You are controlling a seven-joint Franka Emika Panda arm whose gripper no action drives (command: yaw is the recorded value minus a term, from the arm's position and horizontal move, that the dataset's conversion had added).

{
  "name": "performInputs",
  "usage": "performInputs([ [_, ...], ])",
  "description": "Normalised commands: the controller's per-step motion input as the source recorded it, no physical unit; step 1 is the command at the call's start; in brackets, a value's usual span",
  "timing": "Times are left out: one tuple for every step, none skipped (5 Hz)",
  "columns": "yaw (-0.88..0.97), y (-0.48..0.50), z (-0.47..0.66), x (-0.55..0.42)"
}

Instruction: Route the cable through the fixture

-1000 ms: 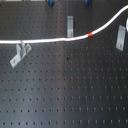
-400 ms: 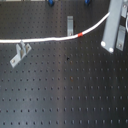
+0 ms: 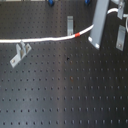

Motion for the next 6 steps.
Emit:
performInputs([
  [-0.44,-0.383,0.33,0.43],
  [-0.04,-0.133,0.23,-0.033],
  [0.07,-0.16,0.05,-0.291],
  [0.09,-0.211,0.1,-0.26],
  [0.0,-0.175,0.07,-0.169],
  [0.01,-0.278,0.01,-0.293],
])
